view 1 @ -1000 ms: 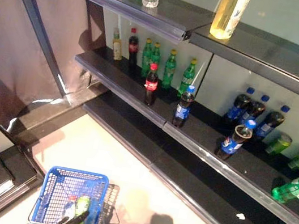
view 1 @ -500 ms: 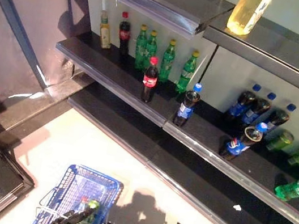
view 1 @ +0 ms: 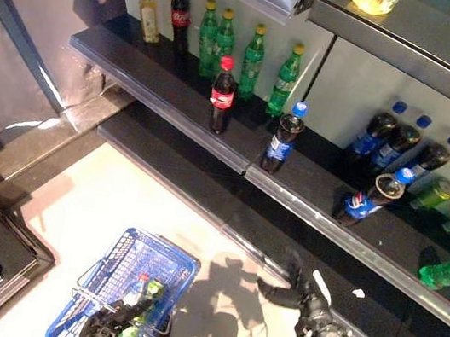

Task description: Pick up the drink and place into the basket.

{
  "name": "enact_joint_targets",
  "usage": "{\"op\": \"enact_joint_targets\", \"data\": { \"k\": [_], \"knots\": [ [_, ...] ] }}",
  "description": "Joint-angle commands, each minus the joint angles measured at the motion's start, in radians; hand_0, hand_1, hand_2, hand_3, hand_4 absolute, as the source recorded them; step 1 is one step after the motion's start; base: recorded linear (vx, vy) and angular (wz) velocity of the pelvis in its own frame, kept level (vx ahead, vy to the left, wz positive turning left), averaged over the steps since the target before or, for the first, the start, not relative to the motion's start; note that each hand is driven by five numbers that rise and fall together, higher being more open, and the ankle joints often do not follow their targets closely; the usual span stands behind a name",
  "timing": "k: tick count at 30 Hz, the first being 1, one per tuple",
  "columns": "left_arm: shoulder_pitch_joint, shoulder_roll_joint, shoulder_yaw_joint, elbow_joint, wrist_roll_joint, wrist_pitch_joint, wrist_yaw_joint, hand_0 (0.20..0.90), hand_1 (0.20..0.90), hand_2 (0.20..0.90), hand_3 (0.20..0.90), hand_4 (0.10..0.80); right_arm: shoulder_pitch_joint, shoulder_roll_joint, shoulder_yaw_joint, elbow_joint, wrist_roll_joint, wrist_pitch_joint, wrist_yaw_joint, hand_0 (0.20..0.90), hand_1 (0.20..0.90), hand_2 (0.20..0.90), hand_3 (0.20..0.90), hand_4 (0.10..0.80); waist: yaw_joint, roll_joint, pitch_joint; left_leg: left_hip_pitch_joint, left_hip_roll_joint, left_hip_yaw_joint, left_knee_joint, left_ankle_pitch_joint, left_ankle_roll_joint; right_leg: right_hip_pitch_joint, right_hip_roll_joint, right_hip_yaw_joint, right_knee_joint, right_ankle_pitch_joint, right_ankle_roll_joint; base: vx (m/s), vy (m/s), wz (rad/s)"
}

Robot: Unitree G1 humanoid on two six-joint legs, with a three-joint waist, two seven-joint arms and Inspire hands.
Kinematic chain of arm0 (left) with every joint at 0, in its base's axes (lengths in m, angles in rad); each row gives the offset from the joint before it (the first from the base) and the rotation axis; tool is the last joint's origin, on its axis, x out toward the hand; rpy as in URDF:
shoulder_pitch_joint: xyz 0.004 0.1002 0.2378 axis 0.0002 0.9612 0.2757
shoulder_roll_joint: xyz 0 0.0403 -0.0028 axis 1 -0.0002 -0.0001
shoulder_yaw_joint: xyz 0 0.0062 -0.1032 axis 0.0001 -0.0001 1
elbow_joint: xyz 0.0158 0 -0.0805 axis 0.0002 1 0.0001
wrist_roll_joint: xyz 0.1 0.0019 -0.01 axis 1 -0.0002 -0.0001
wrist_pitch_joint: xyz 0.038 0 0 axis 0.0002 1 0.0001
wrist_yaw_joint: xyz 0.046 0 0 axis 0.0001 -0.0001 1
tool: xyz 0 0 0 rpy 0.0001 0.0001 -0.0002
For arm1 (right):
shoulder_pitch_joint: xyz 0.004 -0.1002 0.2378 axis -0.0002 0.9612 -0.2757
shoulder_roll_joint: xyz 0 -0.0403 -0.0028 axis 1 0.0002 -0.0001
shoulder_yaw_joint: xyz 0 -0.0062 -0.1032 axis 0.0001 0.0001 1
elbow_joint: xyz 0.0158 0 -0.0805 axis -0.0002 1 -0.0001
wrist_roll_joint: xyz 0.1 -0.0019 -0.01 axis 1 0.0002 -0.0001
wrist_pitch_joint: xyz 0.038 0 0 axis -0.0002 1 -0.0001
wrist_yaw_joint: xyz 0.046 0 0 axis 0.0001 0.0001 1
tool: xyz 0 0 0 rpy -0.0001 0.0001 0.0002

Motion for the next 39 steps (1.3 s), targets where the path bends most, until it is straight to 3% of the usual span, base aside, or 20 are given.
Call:
{"op": "enact_joint_targets", "data": {
  "k": [1,13,20,27,32,39],
  "knots": [
    [0.080,0.031,0.009,-0.034,0.060,-0.089,-0.054,0.300,0.300,0.300,0.200,0.100,-0.026,-0.101,-0.126,-0.234,-0.041,-0.139,-0.047,0.900,0.900,0.900,0.900,0.800,-0.002,0.020,-0.045,-0.009,0.066,-0.020,0.041,-0.039,-0.048,-0.052,-0.039,-0.007,0.086,0.012,0.041,0.000,0.026,-0.07],
    [0.106,0.004,0.036,-0.008,0.071,-0.104,-0.079,0.300,0.300,0.300,0.200,0.100,0.010,-0.123,-0.334,-0.432,-0.130,-0.191,-0.322,0.900,0.900,0.900,0.900,0.800,-0.031,0.041,-0.069,0.020,0.071,0.005,0.050,-0.062,-0.048,-0.058,-0.029,0.001,0.129,-0.024,0.035,-0.001,0.010,-0.03],
    [0.119,0.005,0.035,0.005,0.077,-0.104,-0.075,0.300,0.300,0.300,0.200,0.100,0.018,-0.107,-0.330,-0.393,-0.117,-0.167,-0.410,0.900,0.900,0.900,0.900,0.800,-0.034,0.051,-0.060,0.016,0.070,0.005,0.083,-0.071,-0.048,-0.069,-0.024,-0.004,0.175,-0.045,0.025,0.004,0.007,-0.03],
    [0.091,0.016,-0.002,-0.024,0.059,-0.088,-0.066,0.300,0.300,0.300,0.200,0.100,-0.026,-0.080,-0.264,-0.301,-0.076,-0.197,-0.478,0.900,0.900,0.900,0.900,0.800,-0.026,0.070,0.005,-0.055,0.062,-0.012,0.175,-0.079,-0.050,-0.128,-0.039,-0.022,0.247,-0.051,0.011,-0.025,0.002,-0.01],
    [0.009,0.027,-0.066,-0.053,-0.008,-0.108,-0.069,0.300,0.300,0.300,0.200,0.100,-0.213,-0.067,-0.188,-0.213,-0.074,-0.270,-0.523,0.900,0.900,0.900,0.900,0.800,-0.007,0.100,0.122,-0.129,0.043,-0.003,0.202,-0.069,-0.041,-0.218,-0.080,-0.037,0.274,-0.024,0.022,-0.189,0.029,-0.24],
    [-0.087,0.038,-0.124,-0.067,-0.073,-0.145,-0.079,0.300,0.300,0.300,0.200,0.100,-0.461,-0.089,-0.164,-0.143,-0.103,-0.252,-0.618,0.900,0.900,0.900,0.900,0.800,-0.006,0.116,0.234,-0.238,0.028,-0.036,0.282,-0.066,-0.049,-0.301,-0.075,-0.024,0.308,-0.011,-0.002,-0.089,0.010,-0.20]
  ]
}}
